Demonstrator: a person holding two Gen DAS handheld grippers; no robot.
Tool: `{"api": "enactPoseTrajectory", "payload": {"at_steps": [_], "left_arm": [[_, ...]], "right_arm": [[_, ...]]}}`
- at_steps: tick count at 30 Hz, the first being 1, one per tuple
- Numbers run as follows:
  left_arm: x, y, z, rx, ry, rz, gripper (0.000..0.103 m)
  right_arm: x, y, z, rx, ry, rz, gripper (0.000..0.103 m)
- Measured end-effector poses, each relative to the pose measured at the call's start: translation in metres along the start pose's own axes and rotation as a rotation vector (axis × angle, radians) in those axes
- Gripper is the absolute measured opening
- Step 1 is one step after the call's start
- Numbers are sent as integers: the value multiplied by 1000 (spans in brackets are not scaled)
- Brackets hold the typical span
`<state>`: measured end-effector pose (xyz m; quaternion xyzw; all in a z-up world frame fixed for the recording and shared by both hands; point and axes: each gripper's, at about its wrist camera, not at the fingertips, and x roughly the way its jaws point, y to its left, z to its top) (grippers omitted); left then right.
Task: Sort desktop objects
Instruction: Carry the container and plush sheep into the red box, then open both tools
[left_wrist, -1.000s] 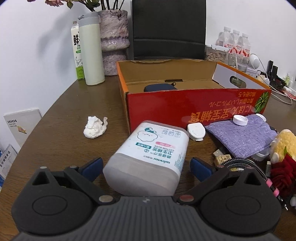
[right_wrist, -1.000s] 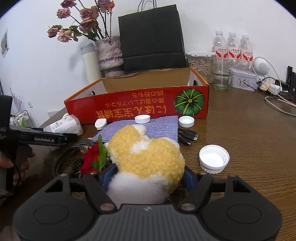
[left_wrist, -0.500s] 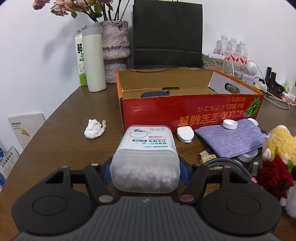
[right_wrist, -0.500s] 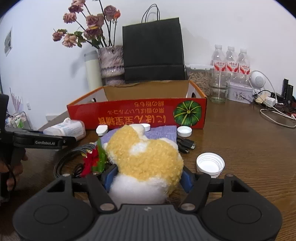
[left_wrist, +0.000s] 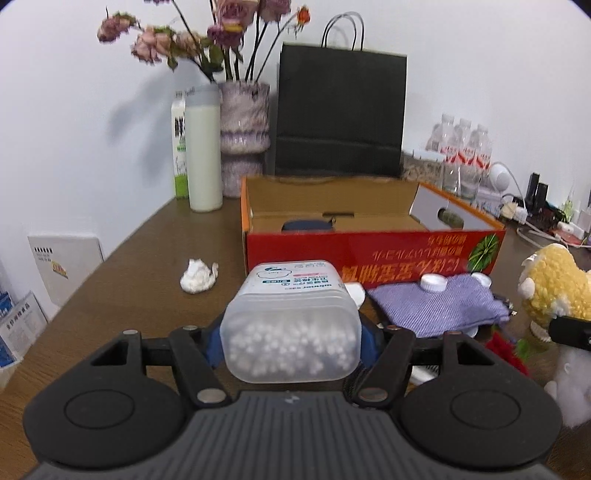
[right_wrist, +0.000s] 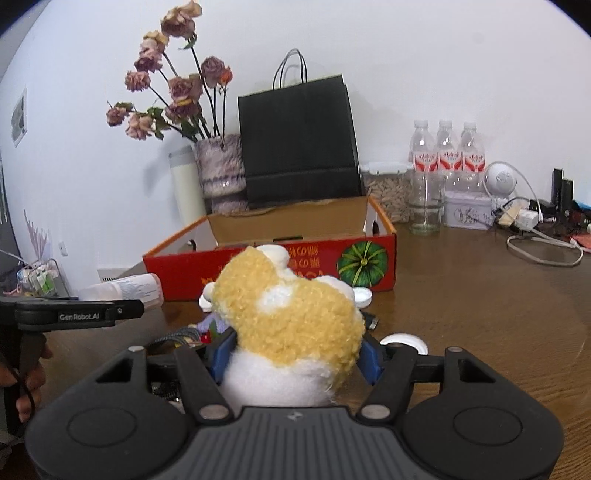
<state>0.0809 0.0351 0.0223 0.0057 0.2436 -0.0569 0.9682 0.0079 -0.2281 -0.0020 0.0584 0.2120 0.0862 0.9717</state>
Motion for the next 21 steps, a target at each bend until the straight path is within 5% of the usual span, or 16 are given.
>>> {"api": "enactPoseTrajectory", "payload": {"at_steps": [11,21], "left_arm": [[-20,-14,44,-6,-125,-32,67],[13,-33,85,-7,-204,-53,67]], "right_arm": [[-5,3,49,-45,-115,13,64],[36,9,108,-72,-199,23,64]]}}
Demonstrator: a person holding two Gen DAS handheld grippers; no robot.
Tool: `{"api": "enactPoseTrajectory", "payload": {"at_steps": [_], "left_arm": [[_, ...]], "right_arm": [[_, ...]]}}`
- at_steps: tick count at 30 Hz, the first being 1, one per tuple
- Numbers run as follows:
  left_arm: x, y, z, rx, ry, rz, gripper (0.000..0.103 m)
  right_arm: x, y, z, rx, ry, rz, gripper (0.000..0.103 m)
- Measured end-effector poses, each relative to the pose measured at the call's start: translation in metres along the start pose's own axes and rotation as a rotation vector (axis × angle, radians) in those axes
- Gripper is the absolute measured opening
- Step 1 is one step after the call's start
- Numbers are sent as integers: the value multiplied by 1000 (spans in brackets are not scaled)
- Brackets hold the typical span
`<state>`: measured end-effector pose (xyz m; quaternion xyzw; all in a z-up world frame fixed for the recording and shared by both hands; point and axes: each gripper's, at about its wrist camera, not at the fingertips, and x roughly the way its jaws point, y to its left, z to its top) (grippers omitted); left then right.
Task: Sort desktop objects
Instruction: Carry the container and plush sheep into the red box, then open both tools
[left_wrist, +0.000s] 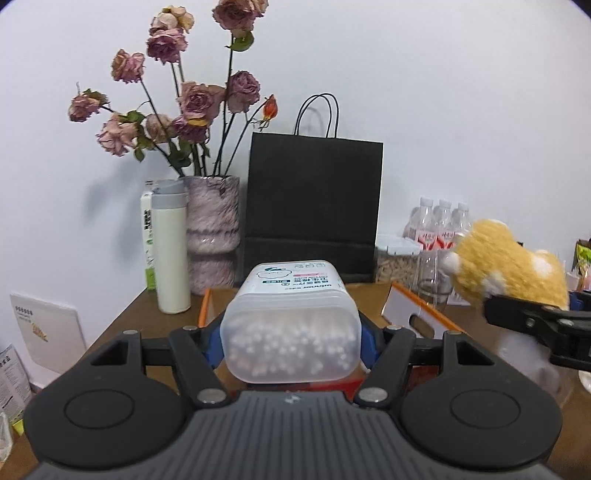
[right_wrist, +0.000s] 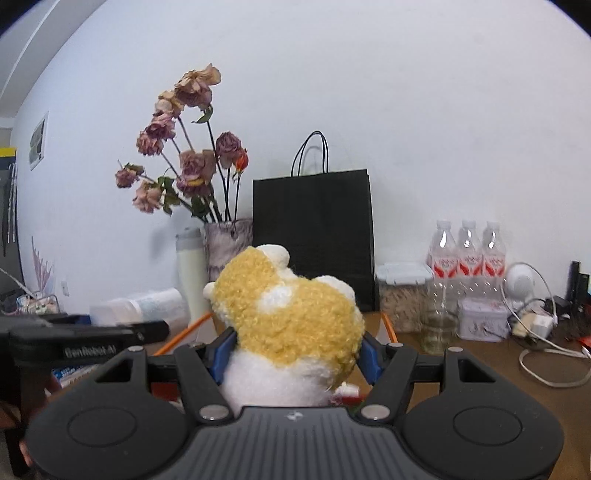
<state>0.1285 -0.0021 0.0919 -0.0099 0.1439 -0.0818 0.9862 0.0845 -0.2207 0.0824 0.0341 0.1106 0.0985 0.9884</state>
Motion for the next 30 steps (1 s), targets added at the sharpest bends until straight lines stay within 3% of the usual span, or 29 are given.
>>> {"api": "enactPoseTrajectory", "payload": {"at_steps": [7,14,23,30], "left_arm": [[46,-5,11,-32,-3,-6,67],[91,-1,9,6,20,22,67],[132,2,5,26,49,58,67],[151,5,-7,29,125,70,67]], "right_arm": [[64,-10,7,26,43,6,64],[122,-14,0,-1,102,15,64],[176,-23,-4,14,150,-21,64],[199,-30,-25,27,234,-34,64]]}}
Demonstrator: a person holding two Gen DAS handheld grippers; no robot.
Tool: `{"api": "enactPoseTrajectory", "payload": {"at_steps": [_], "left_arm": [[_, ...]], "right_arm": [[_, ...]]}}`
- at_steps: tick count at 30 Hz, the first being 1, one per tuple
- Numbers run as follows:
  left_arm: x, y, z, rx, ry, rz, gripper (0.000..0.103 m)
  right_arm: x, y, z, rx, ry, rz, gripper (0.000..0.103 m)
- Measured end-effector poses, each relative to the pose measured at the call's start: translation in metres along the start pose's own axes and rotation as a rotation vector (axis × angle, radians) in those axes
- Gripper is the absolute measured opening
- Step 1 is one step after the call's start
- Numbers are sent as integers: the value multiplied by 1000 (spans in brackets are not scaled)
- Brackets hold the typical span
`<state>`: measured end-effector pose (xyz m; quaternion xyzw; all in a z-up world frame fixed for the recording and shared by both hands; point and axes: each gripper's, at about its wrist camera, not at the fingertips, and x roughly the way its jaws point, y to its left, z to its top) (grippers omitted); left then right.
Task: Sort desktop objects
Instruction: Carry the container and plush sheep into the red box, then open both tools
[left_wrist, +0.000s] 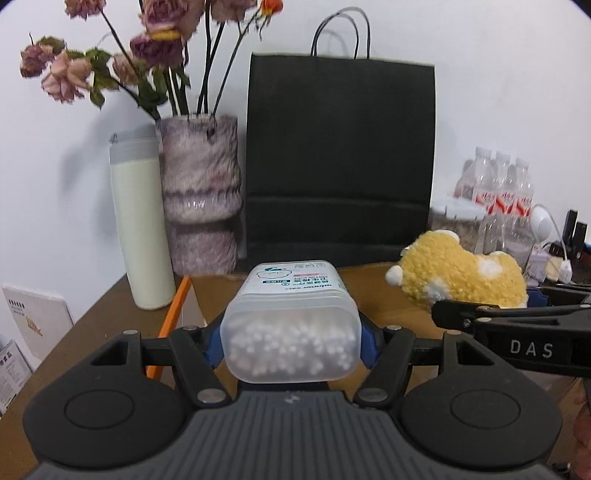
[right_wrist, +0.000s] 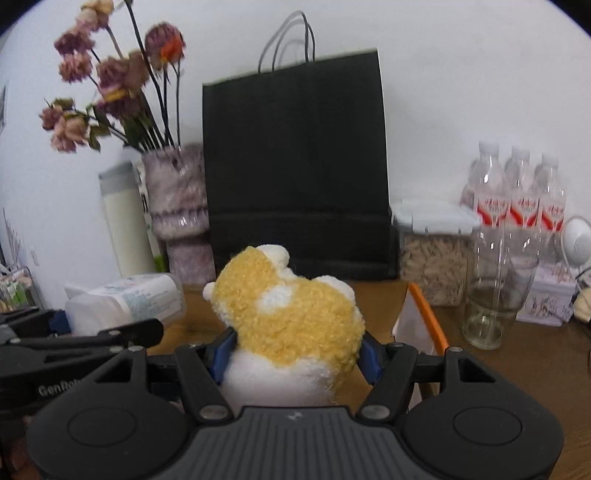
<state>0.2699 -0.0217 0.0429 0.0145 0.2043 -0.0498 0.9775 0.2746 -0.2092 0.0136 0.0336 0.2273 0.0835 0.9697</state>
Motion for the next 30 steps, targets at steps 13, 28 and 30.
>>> {"api": "enactPoseTrajectory", "payload": {"at_steps": [13,28,30], "left_arm": [[7,0,-7,11,49,6,67],[4,7,-6,-23,8,86,103],[6,10,-6,-47,30,62,103]], "right_arm": [[8,-2,-10,1,52,2,66],[7,-9,-10,46,68,-29,101],[7,-9,-11,46,70,-28,102]]}}
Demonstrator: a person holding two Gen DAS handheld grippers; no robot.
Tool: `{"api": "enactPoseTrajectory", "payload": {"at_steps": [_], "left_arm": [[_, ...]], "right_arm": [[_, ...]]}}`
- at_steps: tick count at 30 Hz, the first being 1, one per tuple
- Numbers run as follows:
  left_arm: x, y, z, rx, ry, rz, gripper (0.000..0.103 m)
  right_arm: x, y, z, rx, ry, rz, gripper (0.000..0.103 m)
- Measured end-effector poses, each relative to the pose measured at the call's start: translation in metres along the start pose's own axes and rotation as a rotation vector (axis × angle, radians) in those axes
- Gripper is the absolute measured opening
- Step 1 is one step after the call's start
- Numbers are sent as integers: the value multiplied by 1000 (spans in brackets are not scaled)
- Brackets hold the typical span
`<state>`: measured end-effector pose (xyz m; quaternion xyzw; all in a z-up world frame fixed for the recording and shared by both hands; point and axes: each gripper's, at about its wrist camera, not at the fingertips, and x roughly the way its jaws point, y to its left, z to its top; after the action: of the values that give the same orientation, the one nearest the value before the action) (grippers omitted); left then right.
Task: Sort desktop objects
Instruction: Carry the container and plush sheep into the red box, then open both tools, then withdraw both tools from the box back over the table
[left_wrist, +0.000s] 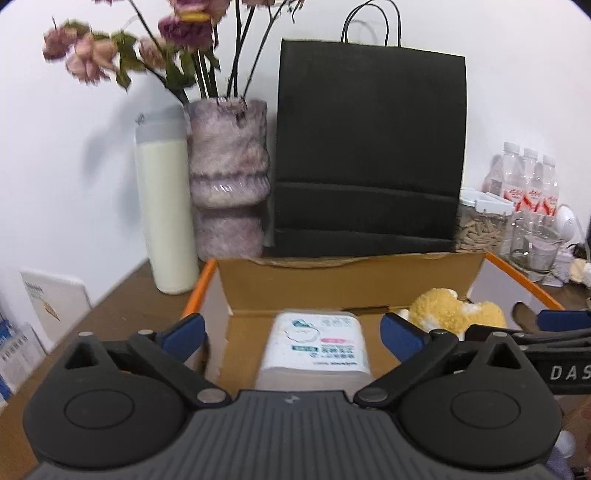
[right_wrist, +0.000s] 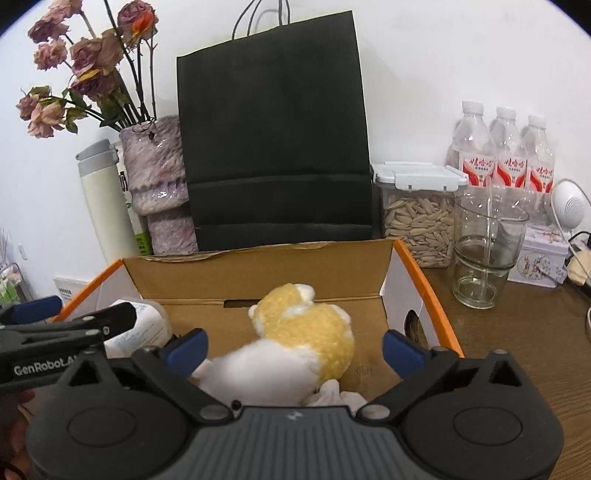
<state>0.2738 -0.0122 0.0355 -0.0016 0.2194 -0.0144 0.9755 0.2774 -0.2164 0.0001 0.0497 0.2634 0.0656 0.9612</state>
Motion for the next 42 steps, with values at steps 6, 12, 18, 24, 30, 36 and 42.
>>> {"api": "enactPoseTrajectory", "payload": {"at_steps": [6,12,18,24,30,36,42], "left_arm": [[-1,0,-1,6,-13,7,103],[-2,0,0,-1,-12,5,103],[-9,3,1,-18,-46,4,103],[-20,5,1,-38,-66,3,103],[-38,7,-4,-45,-92,8,103],[-60,11,-12,-56,-99,12,103],[-82,14,-21,-68,-98,16,103]], "right_arm": [[-2,2,0,-8,1,0,103],[-4,2,1,-11,3,-2,103],[-11,5,3,-20,-5,-2,103],[-24,8,4,-37,-29,-5,103],[-46,8,1,-45,-57,-15,103],[-70,7,-7,-44,-73,-24,103],[-95,5,-18,-44,-80,-36,103]]}}
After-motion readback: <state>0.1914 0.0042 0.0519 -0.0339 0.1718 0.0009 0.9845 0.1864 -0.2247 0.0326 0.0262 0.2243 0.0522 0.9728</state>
